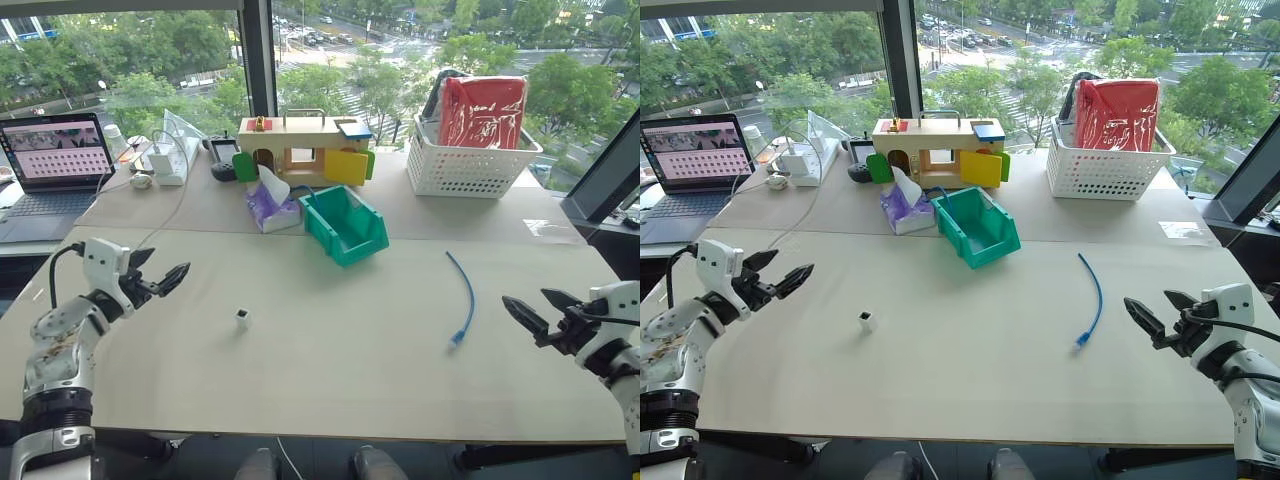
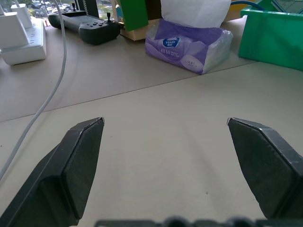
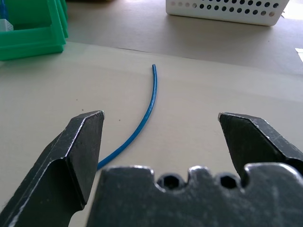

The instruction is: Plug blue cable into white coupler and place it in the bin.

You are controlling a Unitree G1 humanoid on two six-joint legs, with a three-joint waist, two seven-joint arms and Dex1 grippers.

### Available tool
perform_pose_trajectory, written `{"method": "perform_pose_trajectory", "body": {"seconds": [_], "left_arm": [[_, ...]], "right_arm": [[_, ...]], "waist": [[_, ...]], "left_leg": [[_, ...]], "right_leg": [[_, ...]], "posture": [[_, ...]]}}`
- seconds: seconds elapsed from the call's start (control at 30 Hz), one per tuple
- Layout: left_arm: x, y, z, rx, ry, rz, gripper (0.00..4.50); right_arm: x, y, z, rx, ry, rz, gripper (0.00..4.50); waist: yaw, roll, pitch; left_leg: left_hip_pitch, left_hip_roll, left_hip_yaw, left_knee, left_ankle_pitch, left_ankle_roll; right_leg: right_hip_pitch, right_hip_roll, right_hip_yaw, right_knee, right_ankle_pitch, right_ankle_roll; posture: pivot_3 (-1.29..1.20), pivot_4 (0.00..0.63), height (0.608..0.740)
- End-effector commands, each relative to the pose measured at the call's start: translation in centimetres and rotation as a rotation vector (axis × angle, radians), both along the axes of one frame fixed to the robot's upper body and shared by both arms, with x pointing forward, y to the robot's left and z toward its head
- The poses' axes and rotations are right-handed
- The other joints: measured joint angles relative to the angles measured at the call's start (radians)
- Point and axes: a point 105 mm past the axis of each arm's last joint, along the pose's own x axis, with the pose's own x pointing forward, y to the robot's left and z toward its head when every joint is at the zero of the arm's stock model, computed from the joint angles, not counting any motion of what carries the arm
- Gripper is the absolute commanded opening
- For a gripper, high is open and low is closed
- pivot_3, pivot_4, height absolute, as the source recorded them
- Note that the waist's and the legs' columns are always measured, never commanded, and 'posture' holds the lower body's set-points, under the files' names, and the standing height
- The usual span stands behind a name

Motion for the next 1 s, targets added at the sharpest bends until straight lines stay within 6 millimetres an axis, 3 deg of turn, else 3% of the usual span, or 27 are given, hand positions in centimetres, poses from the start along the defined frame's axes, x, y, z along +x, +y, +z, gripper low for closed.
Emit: {"method": "perform_pose_trajectory", "body": {"seconds": [0.03,0.1,0.17,0.27,0.37,0.53,0.7,0.83,0.97,1.0], "left_arm": [[0.3,-2.4,3.8,0.017,-0.046,-0.171,4.5],[-1.0,-6.7,7.5,0.024,-0.048,-0.472,4.5],[-2.9,-9.0,8.8,-0.006,0.005,-0.658,4.5],[-5.1,-10.3,8.8,-0.011,0.104,-0.792,4.5],[-7.2,-11.7,8.3,0.043,0.191,-0.876,4.5],[-8.9,-12.7,7.4,0.133,0.262,-0.938,4.5],[-9.2,-13.3,7.7,0.178,0.236,-0.964,4.5],[-9.3,-13.3,7.9,0.196,0.23,-0.964,4.5],[-9.7,-13.3,8.0,0.196,0.238,-0.976,4.5],[-9.8,-13.3,8.0,0.198,0.242,-0.979,4.5]], "right_arm": [[0.0,1.6,3.0,-0.138,-0.042,0.171,4.47],[-0.5,4.2,3.5,-0.324,0.067,0.449,4.47],[-0.9,4.9,3.1,-0.362,0.182,0.571,4.47],[-1.2,5.6,3.3,-0.37,0.238,0.666,4.47],[-1.7,6.5,2.4,-0.505,0.273,0.788,4.47],[-1.6,7.0,0.3,-0.659,0.313,0.916,4.47],[1.0,7.3,-0.8,-0.772,0.266,0.965,4.47],[2.7,7.1,-1.3,-0.789,0.256,0.967,4.47],[3.0,6.6,-2.4,-0.801,0.305,1.004,4.47],[3.0,6.4,-2.6,-0.806,0.315,1.009,4.23]], "waist": [[0.0,0.0,0.0],[-0.002,0.002,0.005],[-0.002,0.002,0.01],[-0.014,0.004,0.008],[-0.025,0.008,0.009],[-0.024,0.009,0.012],[-0.021,0.009,0.013],[-0.019,0.009,0.013],[-0.017,0.009,0.013],[-0.016,0.009,0.014]], "left_leg": [[0.0,0.0,0.0,0.0,0.0,0.0],[-0.001,-0.001,0.0,0.001,0.0,0.0],[-0.003,-0.001,0.0,0.002,0.002,-0.001],[0.001,0.0,0.0,0.0,0.001,-0.001],[0.001,0.0,0.0,-0.001,-0.002,0.002],[-0.001,0.001,0.0,0.001,-0.002,0.002],[0.002,0.0,0.001,0.001,-0.001,0.001],[0.001,0.0,0.001,0.001,-0.001,0.001],[-0.001,0.0,0.0,0.001,-0.001,0.001],[-0.001,0.0,0.0,0.001,-0.001,0.001]], "right_leg": [[0.0,0.0,0.0,0.0,0.0,0.0],[-0.001,0.0,0.0,0.001,0.0,0.0],[-0.002,0.0,0.0,0.0,-0.001,0.003],[0.002,0.0,-0.001,-0.001,-0.002,0.005],[0.001,0.0,0.0,0.001,-0.005,0.003],[-0.002,0.001,-0.001,0.001,-0.005,0.003],[0.0,0.0,0.0,0.001,-0.005,0.004],[-0.001,0.001,0.0,0.002,-0.005,0.003],[-0.002,0.0,0.0,0.001,-0.001,-0.003],[-0.001,0.0,0.0,0.001,-0.001,-0.003]], "posture": [[0.0,0.15,0.715],[0.0,0.15,0.715],[0.0,0.15,0.715],[0.0,0.15,0.715],[0.0,0.15,0.715],[0.0,0.15,0.715],[0.0,0.15,0.715],[0.0,0.15,0.715],[0.0,0.15,0.715],[0.0,0.15,0.715]]}}
